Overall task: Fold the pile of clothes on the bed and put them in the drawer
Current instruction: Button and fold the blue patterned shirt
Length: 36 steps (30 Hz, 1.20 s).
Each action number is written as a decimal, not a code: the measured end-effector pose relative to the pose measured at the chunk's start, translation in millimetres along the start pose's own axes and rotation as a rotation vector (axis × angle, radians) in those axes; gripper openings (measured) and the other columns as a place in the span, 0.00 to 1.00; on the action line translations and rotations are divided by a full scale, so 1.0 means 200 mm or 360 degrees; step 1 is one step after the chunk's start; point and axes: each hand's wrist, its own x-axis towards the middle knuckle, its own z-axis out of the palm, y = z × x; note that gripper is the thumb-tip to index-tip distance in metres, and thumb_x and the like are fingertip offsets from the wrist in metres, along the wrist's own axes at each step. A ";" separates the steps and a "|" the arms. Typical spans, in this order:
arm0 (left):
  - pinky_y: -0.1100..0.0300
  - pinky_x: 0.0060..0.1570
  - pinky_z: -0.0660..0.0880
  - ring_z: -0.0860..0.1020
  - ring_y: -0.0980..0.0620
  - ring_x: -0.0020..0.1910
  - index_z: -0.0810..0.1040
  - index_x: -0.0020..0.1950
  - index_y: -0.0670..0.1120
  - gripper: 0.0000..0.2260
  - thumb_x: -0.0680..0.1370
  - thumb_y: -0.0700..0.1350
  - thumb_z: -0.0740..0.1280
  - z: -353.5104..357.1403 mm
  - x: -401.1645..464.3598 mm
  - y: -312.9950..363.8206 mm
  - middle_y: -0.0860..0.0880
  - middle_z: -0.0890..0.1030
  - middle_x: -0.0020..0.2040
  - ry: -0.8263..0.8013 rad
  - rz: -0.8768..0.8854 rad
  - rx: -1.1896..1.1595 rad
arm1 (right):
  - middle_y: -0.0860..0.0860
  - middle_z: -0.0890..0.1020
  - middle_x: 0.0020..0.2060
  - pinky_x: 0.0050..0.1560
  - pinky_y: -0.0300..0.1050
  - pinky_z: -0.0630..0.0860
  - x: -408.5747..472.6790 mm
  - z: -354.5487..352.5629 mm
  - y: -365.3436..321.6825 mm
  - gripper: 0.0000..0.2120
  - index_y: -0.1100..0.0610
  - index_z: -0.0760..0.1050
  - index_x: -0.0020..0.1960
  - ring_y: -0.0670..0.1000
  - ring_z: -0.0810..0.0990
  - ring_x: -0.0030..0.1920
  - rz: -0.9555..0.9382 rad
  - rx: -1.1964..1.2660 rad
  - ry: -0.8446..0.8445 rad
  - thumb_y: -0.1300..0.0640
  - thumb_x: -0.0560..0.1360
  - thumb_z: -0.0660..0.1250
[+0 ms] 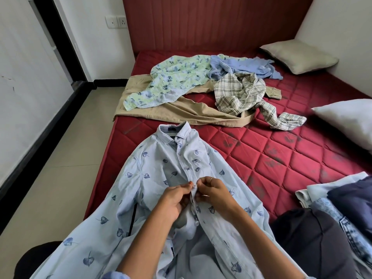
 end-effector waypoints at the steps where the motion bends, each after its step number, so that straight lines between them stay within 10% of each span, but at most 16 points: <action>1: 0.68 0.25 0.74 0.78 0.56 0.23 0.79 0.39 0.40 0.07 0.76 0.33 0.67 0.01 -0.01 0.01 0.48 0.81 0.26 -0.0063 -0.0013 0.0008 | 0.55 0.77 0.34 0.35 0.40 0.77 0.01 -0.01 0.00 0.07 0.63 0.74 0.45 0.48 0.77 0.31 0.0045 0.0001 -0.0016 0.65 0.80 0.61; 5: 0.61 0.37 0.74 0.78 0.52 0.32 0.80 0.39 0.42 0.06 0.76 0.35 0.69 0.06 -0.02 0.01 0.49 0.82 0.29 -0.0099 0.0051 0.0063 | 0.56 0.78 0.36 0.32 0.41 0.76 0.02 -0.02 -0.05 0.07 0.62 0.74 0.44 0.50 0.78 0.31 0.0025 -0.0138 0.0090 0.67 0.79 0.60; 10: 0.68 0.29 0.73 0.77 0.55 0.32 0.82 0.41 0.44 0.02 0.74 0.40 0.72 0.06 0.01 0.03 0.49 0.82 0.35 0.0046 0.0269 0.0347 | 0.49 0.78 0.38 0.38 0.48 0.76 -0.13 -0.01 -0.09 0.03 0.59 0.71 0.46 0.50 0.78 0.35 -0.0345 -0.0685 0.0676 0.61 0.79 0.62; 17: 0.73 0.28 0.68 0.74 0.63 0.26 0.80 0.38 0.44 0.07 0.77 0.41 0.70 0.07 -0.01 0.01 0.52 0.79 0.31 0.0045 0.0568 0.0683 | 0.46 0.74 0.48 0.44 0.42 0.73 -0.48 0.01 0.16 0.19 0.53 0.71 0.53 0.48 0.75 0.47 -0.0579 -0.1683 0.0365 0.41 0.69 0.62; 21: 0.65 0.39 0.73 0.78 0.55 0.40 0.79 0.44 0.48 0.03 0.76 0.45 0.70 0.02 -0.06 -0.02 0.52 0.80 0.40 0.0158 0.0728 0.0891 | 0.45 0.78 0.41 0.42 0.46 0.74 -0.43 -0.02 0.17 0.02 0.52 0.76 0.48 0.49 0.77 0.40 -0.0428 -0.1376 0.0481 0.56 0.75 0.65; 27: 0.62 0.48 0.74 0.77 0.57 0.44 0.79 0.48 0.49 0.04 0.75 0.44 0.70 -0.14 -0.18 -0.26 0.54 0.79 0.43 -0.0120 0.1400 0.1842 | 0.46 0.79 0.30 0.35 0.33 0.69 -0.42 -0.05 0.19 0.06 0.54 0.78 0.40 0.41 0.76 0.32 -0.0223 -0.0851 0.0387 0.62 0.74 0.68; 36: 0.56 0.52 0.73 0.78 0.47 0.51 0.81 0.54 0.46 0.10 0.76 0.49 0.68 -0.16 -0.06 -0.43 0.49 0.80 0.49 -0.0019 0.1498 0.2328 | 0.45 0.82 0.29 0.39 0.40 0.74 -0.36 -0.11 0.27 0.09 0.53 0.79 0.38 0.41 0.78 0.32 0.0029 -0.0564 0.0259 0.63 0.75 0.68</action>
